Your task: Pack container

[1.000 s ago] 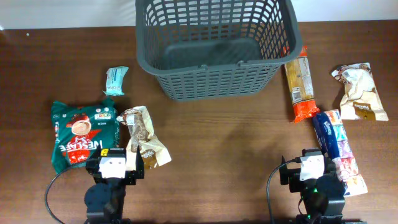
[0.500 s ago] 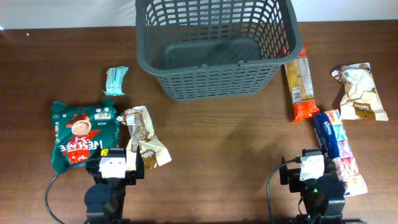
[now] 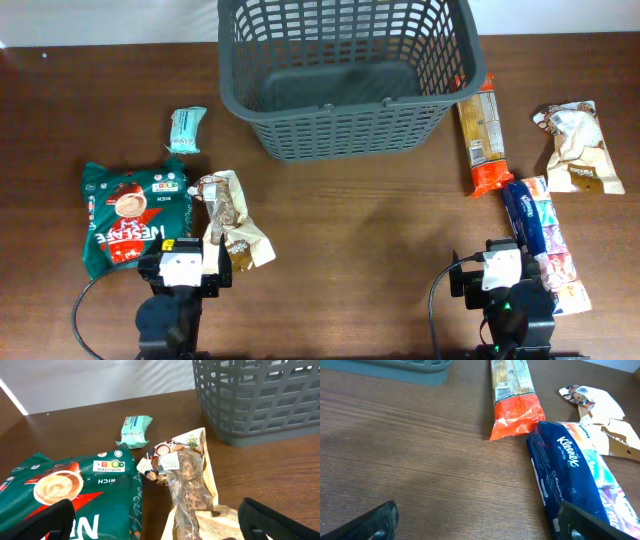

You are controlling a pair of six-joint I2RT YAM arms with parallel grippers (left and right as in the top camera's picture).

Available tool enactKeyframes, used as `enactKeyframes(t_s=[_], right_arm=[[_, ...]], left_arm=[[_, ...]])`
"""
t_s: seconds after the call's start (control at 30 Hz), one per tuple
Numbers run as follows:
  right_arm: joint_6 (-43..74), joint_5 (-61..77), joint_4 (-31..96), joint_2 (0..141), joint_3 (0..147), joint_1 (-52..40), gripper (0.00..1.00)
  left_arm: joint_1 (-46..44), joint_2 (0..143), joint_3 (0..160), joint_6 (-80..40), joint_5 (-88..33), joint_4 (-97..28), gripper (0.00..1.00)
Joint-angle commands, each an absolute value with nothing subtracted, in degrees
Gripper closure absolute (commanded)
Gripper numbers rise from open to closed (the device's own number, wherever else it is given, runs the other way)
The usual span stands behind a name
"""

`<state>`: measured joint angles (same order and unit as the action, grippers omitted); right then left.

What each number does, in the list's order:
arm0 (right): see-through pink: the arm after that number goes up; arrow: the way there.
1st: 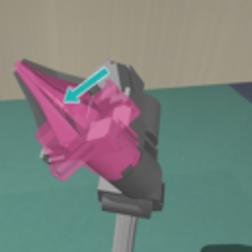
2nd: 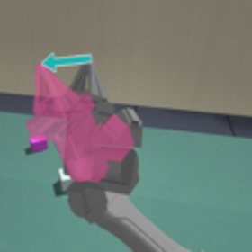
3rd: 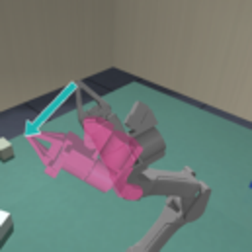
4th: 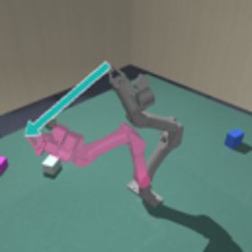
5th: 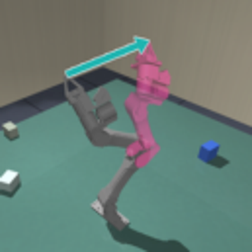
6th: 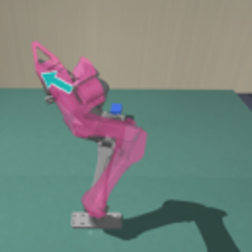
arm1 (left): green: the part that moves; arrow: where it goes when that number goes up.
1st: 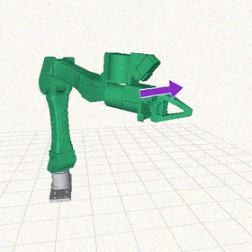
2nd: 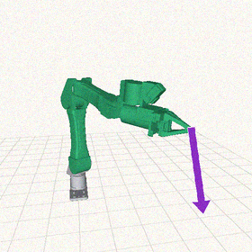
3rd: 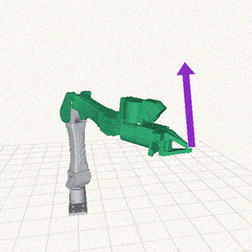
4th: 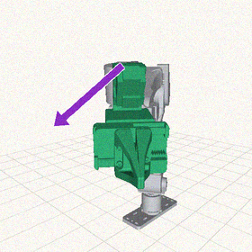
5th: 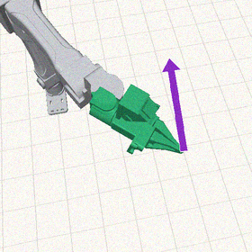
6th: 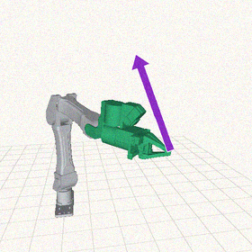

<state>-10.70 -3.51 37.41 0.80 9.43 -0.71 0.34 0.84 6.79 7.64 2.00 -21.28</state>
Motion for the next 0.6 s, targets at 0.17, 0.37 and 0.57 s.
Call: enactKeyframes(t_s=[0.17,0.37,0.57], right_arm=[[-10.39,-3.22,37.41,0.19,8.97,-0.4,0.01],[-8.95,5.02,32.84,0.19,8.91,-0.4,0.01],[-6.55,29.36,17.72,0.19,8.88,-0.4,0.01]], left_arm=[[0.25,0.3,6.44,7.55,2.85,-21.15,0.01],[0.19,0.3,6.48,7.27,0.64,-19.05,0.01],[0.14,0.3,8.08,6.96,-9.02,-15.51,0.01]])
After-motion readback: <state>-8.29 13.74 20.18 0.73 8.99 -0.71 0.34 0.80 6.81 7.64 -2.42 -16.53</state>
